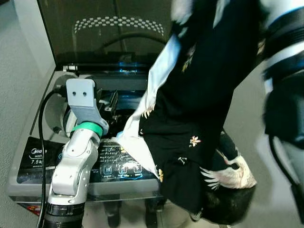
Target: Clothes washing
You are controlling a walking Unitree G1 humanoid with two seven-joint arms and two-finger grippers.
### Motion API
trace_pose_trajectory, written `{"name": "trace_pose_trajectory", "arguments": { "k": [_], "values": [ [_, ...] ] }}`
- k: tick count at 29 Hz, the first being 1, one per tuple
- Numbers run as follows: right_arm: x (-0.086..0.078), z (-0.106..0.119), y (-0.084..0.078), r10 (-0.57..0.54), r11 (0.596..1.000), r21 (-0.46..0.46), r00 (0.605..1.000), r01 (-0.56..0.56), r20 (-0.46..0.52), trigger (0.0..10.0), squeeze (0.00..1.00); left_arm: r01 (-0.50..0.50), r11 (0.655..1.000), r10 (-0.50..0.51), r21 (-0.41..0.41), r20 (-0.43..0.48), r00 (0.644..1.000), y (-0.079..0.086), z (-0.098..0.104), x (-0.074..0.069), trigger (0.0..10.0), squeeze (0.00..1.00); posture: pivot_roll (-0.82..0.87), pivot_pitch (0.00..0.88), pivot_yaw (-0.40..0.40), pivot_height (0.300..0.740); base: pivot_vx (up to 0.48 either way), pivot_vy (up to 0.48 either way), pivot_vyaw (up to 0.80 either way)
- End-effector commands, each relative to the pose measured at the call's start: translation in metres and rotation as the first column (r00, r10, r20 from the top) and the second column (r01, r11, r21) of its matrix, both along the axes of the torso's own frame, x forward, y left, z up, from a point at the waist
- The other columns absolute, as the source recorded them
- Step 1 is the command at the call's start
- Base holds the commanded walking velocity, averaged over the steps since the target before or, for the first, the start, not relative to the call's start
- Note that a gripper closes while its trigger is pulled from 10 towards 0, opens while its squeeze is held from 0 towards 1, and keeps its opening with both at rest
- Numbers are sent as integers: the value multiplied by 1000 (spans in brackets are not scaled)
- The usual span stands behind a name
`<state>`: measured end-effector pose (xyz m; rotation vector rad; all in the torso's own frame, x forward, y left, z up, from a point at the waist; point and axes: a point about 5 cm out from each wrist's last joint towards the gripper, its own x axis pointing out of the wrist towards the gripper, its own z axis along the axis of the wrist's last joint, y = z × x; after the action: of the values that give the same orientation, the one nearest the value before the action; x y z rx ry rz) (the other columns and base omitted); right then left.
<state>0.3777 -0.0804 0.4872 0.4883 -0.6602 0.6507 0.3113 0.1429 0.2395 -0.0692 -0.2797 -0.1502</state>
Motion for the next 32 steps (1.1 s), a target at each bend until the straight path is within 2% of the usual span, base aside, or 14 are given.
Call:
{"name": "trace_pose_trajectory", "arguments": {
  "k": [1,4,6,7,8,9,12,18,21,23,25,27,28,32],
  "values": [
    [3,-10,8,20,997,-80,1000,-20,-8,10000,0,11,1000,-11,8,-4,1000,-3,-1,0,10000,0,148,45,-22,740,0,0,0],
    [13,-64,40,137,945,-288,987,-154,-78,10000,0,22,1000,-22,9,-2,1000,-5,1,1,10000,0,143,41,-3,740,0,0,0],
    [13,-64,40,137,945,-288,987,-154,-78,10000,0,22,1000,-22,9,-2,1000,-5,1,1,10000,0,143,41,-3,740,0,0,0],
    [13,-91,54,211,884,-401,971,-239,-115,10000,0,27,1000,-27,9,-2,1000,-5,1,1,10000,0,142,44,3,740,0,0,0],
    [13,-91,54,211,884,-401,971,-239,-115,10000,0,27,1000,-27,9,-2,1000,-5,1,1,10000,0,142,44,3,740,0,0,0],
    [14,-119,62,249,808,-507,953,-301,-169,10000,0,36,999,-36,8,-3,999,-6,1,0,10000,0,143,46,1,740,0,0,0],
    [15,-139,65,243,757,-569,947,-320,-209,10000,0,52,999,-52,6,-4,999,-8,0,-1,10000,0,143,46,1,740,0,0,0],
    [32,-195,50,-99,650,-748,961,-134,-258,10000,0,287,952,-286,107,-30,958,-35,-5,-15,10000,0,137,44,9,740,0,0,0],
    [35,-214,39,-209,489,-867,952,-98,-226,10000,4,314,938,-310,145,-48,949,-39,-8,-16,10000,0,144,43,6,740,0,0,0],
    [35,-218,36,-214,434,-895,952,-109,-219,10000,4,314,939,-310,141,-49,950,-39,-7,-16,10000,0,146,40,6,740,0,0,0],
    [36,-221,30,-229,394,-911,947,-121,-225,10000,875,336,930,-331,147,-55,942,-38,-8,-17,10000,0,148,37,6,740,0,0,0],
    [36,-220,26,-235,408,-905,943,-123,-234,10000,875,350,924,-345,154,-59,937,-39,-8,-18,10000,0,148,37,6,740,0,0,0],
    [38,-218,21,-247,427,-896,937,-124,-247,10000,1000,360,919,-354,160,-64,933,-39,-8,-19,10000,0,148,37,6,740,0,0,0],
    [41,-212,7,-296,468,-879,921,-91,-253,10000,1000,367,914,-360,170,-71,930,-38,-9,-19,10000,0,148,37,6,740,0,0,0]
  ]
}}
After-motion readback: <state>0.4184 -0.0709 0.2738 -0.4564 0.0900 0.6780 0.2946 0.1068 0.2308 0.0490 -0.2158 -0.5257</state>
